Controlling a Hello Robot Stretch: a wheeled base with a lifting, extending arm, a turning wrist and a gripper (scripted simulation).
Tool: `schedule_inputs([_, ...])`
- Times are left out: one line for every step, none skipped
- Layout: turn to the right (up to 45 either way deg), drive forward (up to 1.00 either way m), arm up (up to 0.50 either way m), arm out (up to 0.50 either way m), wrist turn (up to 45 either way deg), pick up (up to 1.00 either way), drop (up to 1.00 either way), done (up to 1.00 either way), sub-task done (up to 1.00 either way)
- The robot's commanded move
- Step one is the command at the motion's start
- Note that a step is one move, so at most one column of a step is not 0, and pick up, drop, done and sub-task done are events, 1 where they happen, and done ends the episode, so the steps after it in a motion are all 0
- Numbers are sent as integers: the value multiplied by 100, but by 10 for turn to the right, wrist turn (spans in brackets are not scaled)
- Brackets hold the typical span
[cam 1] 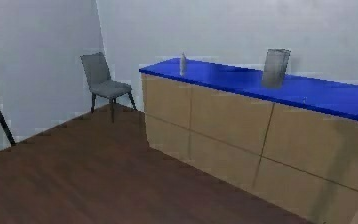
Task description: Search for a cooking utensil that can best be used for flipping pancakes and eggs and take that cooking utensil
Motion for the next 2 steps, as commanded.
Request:
schedule_inputs([30, 0, 0, 0, 0, 0, 0, 0, 0])
schedule_inputs([450, 0, 0, 0, 0, 0, 0, 0, 0])
